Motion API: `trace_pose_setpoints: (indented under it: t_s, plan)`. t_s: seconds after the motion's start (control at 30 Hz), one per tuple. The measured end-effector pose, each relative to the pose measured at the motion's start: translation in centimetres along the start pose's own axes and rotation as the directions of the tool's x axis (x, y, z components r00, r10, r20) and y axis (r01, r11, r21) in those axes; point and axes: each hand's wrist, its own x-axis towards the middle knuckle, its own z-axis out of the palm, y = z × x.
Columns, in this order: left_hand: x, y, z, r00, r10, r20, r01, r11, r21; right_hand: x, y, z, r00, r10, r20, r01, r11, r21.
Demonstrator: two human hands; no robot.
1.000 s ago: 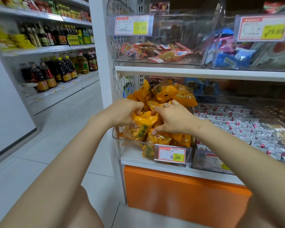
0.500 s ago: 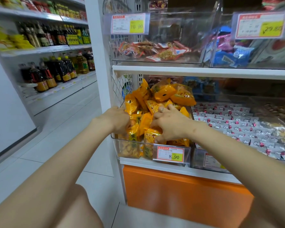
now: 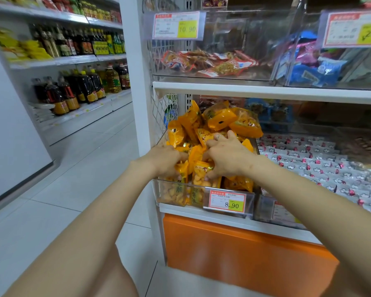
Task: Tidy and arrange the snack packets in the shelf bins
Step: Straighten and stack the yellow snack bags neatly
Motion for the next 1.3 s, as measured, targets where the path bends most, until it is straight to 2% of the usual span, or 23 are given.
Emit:
trace_pose_setpoints:
  t_s: [0.1,0.23,0.43,0.57,0.67,0.83,0.93,1.0,1.07,1.1,1.17,1.3]
  plan:
    - [-0.1,0.0,-0.1,1.000,-0.013,0.002,0.013,0.998,-0.062,0.1,1.1,-0.2,0.999,0.031,-0.012,-0.030,0.998,0.059]
    - [-0.5,0.2,0.6,0.999,-0.033,-0.013,0.028,0.961,-0.276,0.4,1.4,-0.1,0.998,0.028,-0.053,-0.024,0.997,0.079]
    - [0.0,0.6,1.3,0.996,-0.072,-0.054,0.059,0.974,-0.220,0.5,0.5,0.6,0.998,-0.016,0.065,0.018,0.999,-0.033]
    - [0.1,0.6,1.3,0.994,-0.087,-0.060,0.061,0.935,-0.349,0.7,-0.2,0.9,0.998,-0.033,0.059,0.038,0.996,-0.084]
    - [0.0,0.4,1.4,0.988,-0.111,-0.107,0.035,0.838,-0.545,0.6,0.6,0.4,0.999,-0.009,0.037,0.006,0.996,0.086]
    - [-0.2,0.2,0.8,0.986,-0.100,-0.132,-0.054,0.557,-0.829,-0.5,3.0,-0.7,0.999,0.027,-0.040,-0.007,0.895,0.447]
    - [-0.6,0.2,0.4,0.996,-0.064,-0.067,-0.036,0.405,-0.913,-1.3,4.3,-0.8,0.996,0.049,-0.069,0.015,0.704,0.710]
    - [-0.8,0.3,0.3,0.999,-0.018,-0.038,-0.028,0.409,-0.912,-1.8,4.8,-0.9,0.993,0.051,-0.107,0.061,0.557,0.828]
    - [-0.8,0.5,0.3,0.999,-0.015,-0.047,-0.035,0.449,-0.893,-2.1,5.0,-0.7,0.989,0.070,-0.130,0.082,0.468,0.880]
    - [-0.8,0.5,0.4,0.998,-0.033,-0.057,-0.036,0.445,-0.895,-2.1,5.1,-0.5,0.987,0.081,-0.140,0.088,0.458,0.885]
    - [-0.7,0.2,0.5,0.993,-0.096,-0.070,-0.026,0.393,-0.919,-2.1,5.1,-0.2,0.982,0.095,-0.165,0.095,0.508,0.856]
    - [-1.0,-1.0,0.4,0.975,-0.212,-0.074,-0.029,0.205,-0.978,-1.9,5.3,0.2,0.987,0.088,-0.131,0.046,0.638,0.769]
